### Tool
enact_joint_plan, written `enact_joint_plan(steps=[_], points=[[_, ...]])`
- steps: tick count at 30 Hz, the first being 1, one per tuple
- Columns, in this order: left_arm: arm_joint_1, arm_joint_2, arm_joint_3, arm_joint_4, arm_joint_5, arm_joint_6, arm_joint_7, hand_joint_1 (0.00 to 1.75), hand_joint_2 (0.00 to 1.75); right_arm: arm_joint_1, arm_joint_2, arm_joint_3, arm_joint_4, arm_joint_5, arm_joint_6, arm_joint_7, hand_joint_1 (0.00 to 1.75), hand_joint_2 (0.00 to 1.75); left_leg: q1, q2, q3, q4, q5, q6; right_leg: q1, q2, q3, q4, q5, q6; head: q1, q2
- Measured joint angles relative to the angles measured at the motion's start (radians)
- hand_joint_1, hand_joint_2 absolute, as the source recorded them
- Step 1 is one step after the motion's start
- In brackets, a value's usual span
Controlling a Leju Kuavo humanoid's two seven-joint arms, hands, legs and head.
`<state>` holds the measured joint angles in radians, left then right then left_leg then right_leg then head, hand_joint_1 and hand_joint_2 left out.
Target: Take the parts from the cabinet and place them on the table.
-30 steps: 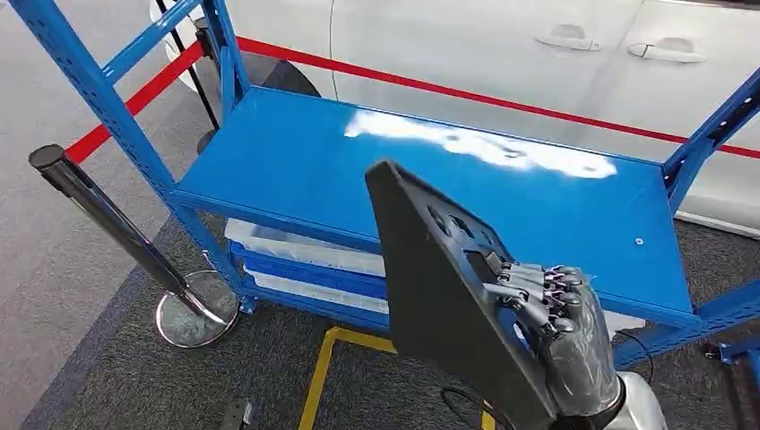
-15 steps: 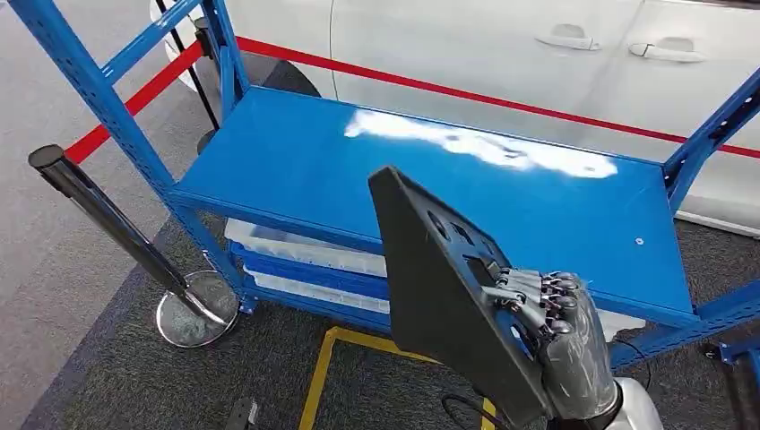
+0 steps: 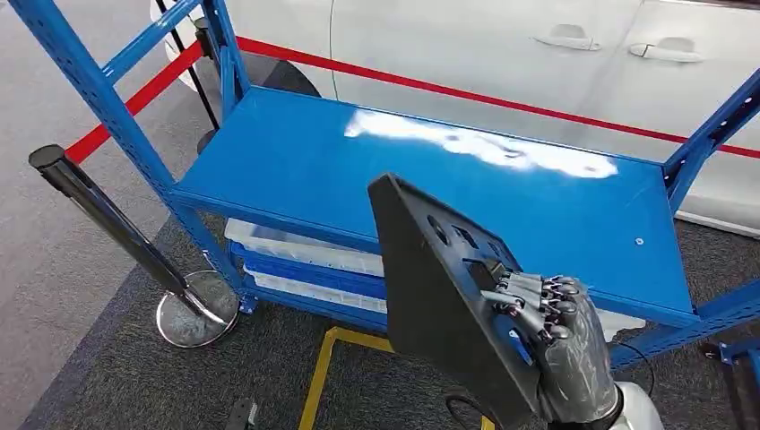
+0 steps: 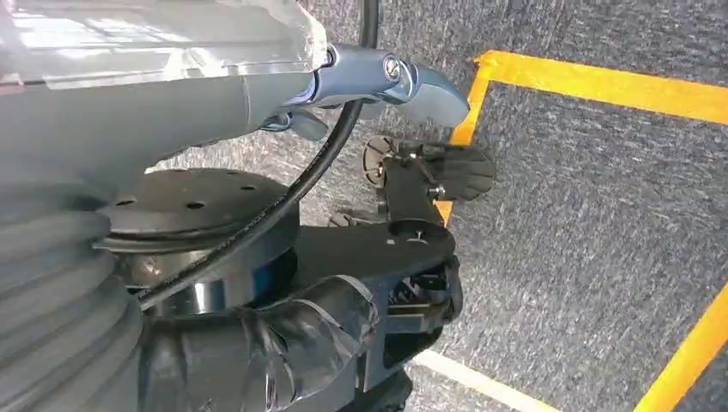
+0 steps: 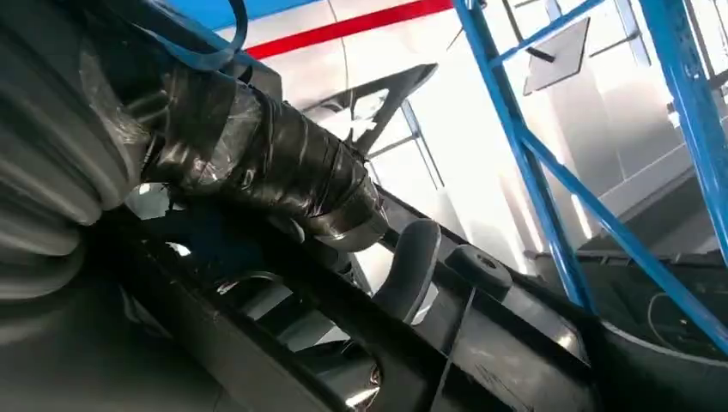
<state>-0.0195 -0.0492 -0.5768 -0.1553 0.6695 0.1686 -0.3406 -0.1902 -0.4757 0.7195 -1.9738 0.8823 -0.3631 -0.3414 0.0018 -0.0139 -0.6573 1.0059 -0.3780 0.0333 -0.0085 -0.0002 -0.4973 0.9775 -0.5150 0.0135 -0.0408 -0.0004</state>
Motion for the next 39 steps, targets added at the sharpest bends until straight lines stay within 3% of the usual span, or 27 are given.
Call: enact_joint_plan(steps=[3, 4, 8, 9, 10, 12, 13, 14, 15, 16, 18, 19, 20, 23, 24, 25, 26, 28, 29, 30, 31, 33, 34, 35, 38, 39], points=[[0.000, 0.001, -0.006, 0.000, 0.000, 0.005, -0.007, 0.00, 1.75, 0.004, -0.007, 0.000, 0.000, 0.008, -0.008, 0.000, 1.75, 1.75, 0.000, 0.000, 0.000, 0.000, 0.000, 0.000, 0.000, 0.000, 0.000, 0.000, 0.000, 0.000, 0.000, 0.000], [-0.001, 0.003, -0.007, 0.000, 0.000, 0.013, -0.006, 0.00, 1.75, 0.007, -0.007, 0.000, 0.000, 0.010, -0.012, 0.000, 1.75, 1.75, -0.008, 0.000, -0.002, 0.007, -0.007, 0.004, -0.006, 0.001, 0.001, -0.006, 0.000, 0.005, 0.000, 0.000], [0.000, 0.008, -0.013, 0.000, 0.007, 0.032, 0.006, 0.00, 1.75, 0.012, -0.010, -0.001, -0.003, 0.025, -0.023, 0.005, 1.75, 1.75, -0.007, 0.000, 0.005, 0.005, -0.008, 0.014, -0.006, 0.001, 0.010, -0.006, -0.001, 0.018, -0.001, 0.000], [-0.001, 0.009, -0.014, 0.000, 0.008, 0.036, 0.006, 0.00, 1.75, 0.013, -0.012, -0.002, -0.003, 0.026, -0.026, 0.006, 1.75, 1.75, 0.006, 0.005, 0.013, -0.013, 0.002, 0.022, -0.009, 0.001, 0.013, 0.005, -0.014, 0.021, -0.001, 0.000], [-0.002, 0.009, -0.014, 0.000, 0.010, 0.035, 0.006, 0.00, 1.75, 0.016, -0.013, -0.002, -0.003, 0.028, -0.028, 0.008, 1.75, 1.75, 0.003, 0.006, 0.015, -0.018, 0.003, 0.027, -0.006, 0.000, 0.002, 0.033, -0.041, 0.019, 0.000, 0.000], [-0.003, 0.010, -0.015, 0.000, 0.011, 0.037, 0.005, 0.00, 1.75, 0.021, -0.015, -0.002, -0.003, 0.033, -0.033, 0.011, 1.75, 1.75, 0.002, 0.007, 0.014, -0.018, 0.004, 0.030, -0.008, 0.001, -0.065, 0.185, -0.139, 0.021, 0.000, 0.000], [-0.003, 0.010, -0.015, 0.000, 0.012, 0.037, 0.005, 0.00, 1.75, 0.025, -0.016, -0.002, -0.003, 0.035, -0.034, 0.012, 1.75, 1.75, 0.001, 0.007, 0.012, -0.017, 0.004, 0.030, -0.009, 0.001, -0.098, 0.260, -0.172, 0.023, 0.000, 0.000], [-0.003, 0.011, -0.015, 0.000, 0.012, 0.037, 0.005, 0.00, 1.75, 0.028, -0.017, -0.002, -0.003, 0.036, -0.034, 0.013, 1.75, 1.75, 0.001, 0.008, 0.010, -0.016, 0.005, 0.029, -0.010, 0.001, -0.119, 0.307, -0.182, 0.026, 0.000, 0.000], [-0.002, 0.011, -0.015, 0.000, 0.013, 0.037, 0.006, 0.00, 1.75, 0.031, -0.018, -0.002, -0.003, 0.036, -0.034, 0.013, 1.75, 1.75, 0.001, 0.008, 0.007, -0.013, 0.006, 0.028, -0.013, 0.001, -0.117, 0.307, -0.165, 0.028, 0.000, 0.000], [-0.003, 0.011, -0.016, 0.000, 0.013, 0.037, 0.006, 0.00, 1.75, 0.032, -0.019, -0.003, -0.003, 0.036, -0.034, 0.014, 1.75, 1.75, 0.002, 0.007, 0.003, -0.008, 0.007, 0.026, -0.016, 0.000, -0.093, 0.262, -0.127, 0.029, 0.000, 0.000], [-0.003, 0.011, -0.019, 0.000, 0.013, 0.038, 0.009, 0.00, 1.75, 0.032, -0.020, -0.003, -0.003, 0.036, -0.034, 0.014, 1.75, 1.75, 0.005, 0.006, -0.006, 0.005, 0.008, 0.019, -0.024, 0.000, -0.001, 0.085, -0.042, 0.032, 0.000, 0.000], [-0.004, 0.011, -0.020, 0.000, 0.013, 0.039, 0.012, 0.00, 1.75, 0.032, -0.020, -0.003, -0.003, 0.036, -0.034, 0.014, 1.75, 1.75, 0.005, 0.005, -0.012, 0.013, 0.009, 0.011, -0.025, 0.001, 0.026, 0.018, -0.046, 0.030, 0.000, 0.000], [-0.003, 0.011, -0.020, 0.001, 0.013, 0.041, 0.015, 0.00, 1.75, 0.037, -0.020, -0.004, -0.003, 0.036, -0.034, 0.014, 1.75, 1.75, 0.003, 0.002, -0.013, 0.013, 0.013, 0.002, -0.012, 0.009, 0.019, 0.039, -0.019, 0.022, -0.001, 0.000], [-0.002, 0.013, -0.022, 0.002, 0.014, 0.043, 0.018, 0.00, 1.75, 0.038, -0.021, -0.007, -0.004, 0.037, -0.034, 0.015, 1.75, 1.75, 0.002, 0.000, -0.015, 0.008, 0.031, -0.024, -0.009, 0.009, 0.003, 0.039, -0.018, 0.001, 0.000, 0.000], [0.000, 0.014, -0.022, 0.003, 0.014, 0.045, 0.019, 0.00, 1.75, 0.039, -0.021, -0.008, -0.004, 0.037, -0.034, 0.015, 1.75, 1.75, 0.004, -0.002, -0.021, 0.010, 0.033, -0.031, -0.022, 0.006, -0.007, 0.029, -0.004, -0.013, -0.001, 0.000], [-0.001, 0.014, -0.023, 0.005, 0.014, 0.047, 0.022, 0.00, 1.75, 0.039, -0.021, -0.008, -0.004, 0.038, -0.034, 0.015, 1.75, 1.75, 0.007, 0.001, -0.034, 0.033, -0.009, -0.035, -0.019, 0.001, -0.015, 0.030, 0.005, -0.022, -0.002, 0.000], [0.000, 0.014, -0.024, 0.005, 0.014, 0.048, 0.024, 0.00, 1.75, 0.040, -0.021, -0.010, -0.004, 0.037, -0.034, 0.015, 1.75, 1.75, 0.009, 0.005, -0.050, 0.087, -0.074, -0.037, -0.017, 0.000, -0.026, 0.030, 0.013, -0.032, -0.004, 0.000], [-0.002, 0.015, -0.024, 0.005, 0.014, 0.049, 0.024, 0.00, 1.75, 0.042, -0.021, -0.010, -0.005, 0.037, -0.034, 0.015, 1.75, 1.75, 0.011, 0.007, -0.087, 0.237, -0.177, -0.044, -0.013, -0.004, -0.047, 0.032, 0.028, -0.034, -0.004, 0.000], [-0.002, 0.015, -0.025, 0.006, 0.014, 0.049, 0.024, 0.00, 1.75, 0.043, -0.021, -0.010, -0.004, 0.037, -0.034, 0.015, 1.75, 1.75, 0.011, 0.007, -0.097, 0.298, -0.200, -0.046, -0.012, -0.005, -0.058, 0.035, 0.035, -0.034, -0.005, 0.000], [-0.002, 0.015, -0.026, 0.005, 0.014, 0.049, 0.024, 0.00, 1.75, 0.043, -0.021, -0.010, -0.004, 0.037, -0.033, 0.015, 1.75, 1.75, 0.011, 0.007, -0.088, 0.324, -0.193, -0.048, -0.011, -0.007, -0.071, 0.040, 0.041, -0.033, -0.004, 0.000], [-0.003, 0.015, -0.027, 0.006, 0.014, 0.049, 0.024, 0.00, 1.75, 0.043, -0.021, -0.010, -0.004, 0.037, -0.033, 0.015, 1.75, 1.75, 0.011, 0.007, -0.056, 0.302, -0.168, -0.047, -0.011, -0.008, -0.080, 0.046, 0.045, -0.032, -0.005, 0.000], [-0.004, 0.016, -0.028, 0.006, 0.015, 0.049, 0.024, 0.00, 1.75, 0.043, -0.021, -0.010, -0.005, 0.037, -0.034, 0.015, 1.75, 1.75, 0.011, 0.007, 0.056, 0.159, -0.116, -0.039, -0.011, -0.007, -0.100, 0.059, 0.052, -0.026, -0.005, 0.000], [-0.006, 0.018, -0.028, 0.005, 0.016, 0.049, 0.024, 0.00, 1.75, 0.044, -0.021, -0.010, -0.006, 0.037, -0.034, 0.015, 1.75, 1.75, 0.010, 0.007, 0.119, 0.066, -0.122, -0.031, -0.012, -0.007, -0.105, 0.065, 0.054, -0.023, -0.005, 0.000], [-0.007, 0.019, -0.028, 0.006, 0.017, 0.049, 0.024, 0.00, 1.75, 0.045, -0.021, -0.011, -0.006, 0.037, -0.034, 0.015, 1.75, 1.75, 0.003, 0.006, 0.149, 0.019, -0.142, -0.028, -0.008, -0.008, -0.112, 0.068, 0.058, -0.016, -0.005, 0.000], [-0.006, 0.019, -0.029, 0.006, 0.018, 0.050, 0.026, 0.00, 1.75, 0.049, -0.023, -0.012, -0.006, 0.037, -0.034, 0.016, 1.75, 1.75, -0.002, 0.005, 0.139, 0.015, -0.131, -0.018, -0.012, -0.010, -0.113, 0.059, 0.079, 0.005, -0.004, 0.000], [-0.004, 0.020, -0.029, 0.007, 0.018, 0.050, 0.026, 0.00, 1.75, 0.051, -0.024, -0.013, -0.006, 0.037, -0.034, 0.016, 1.75, 1.75, 0.003, 0.008, 0.131, 0.002, -0.118, -0.008, -0.006, -0.007, -0.115, 0.057, 0.084, 0.012, -0.004, 0.000]])
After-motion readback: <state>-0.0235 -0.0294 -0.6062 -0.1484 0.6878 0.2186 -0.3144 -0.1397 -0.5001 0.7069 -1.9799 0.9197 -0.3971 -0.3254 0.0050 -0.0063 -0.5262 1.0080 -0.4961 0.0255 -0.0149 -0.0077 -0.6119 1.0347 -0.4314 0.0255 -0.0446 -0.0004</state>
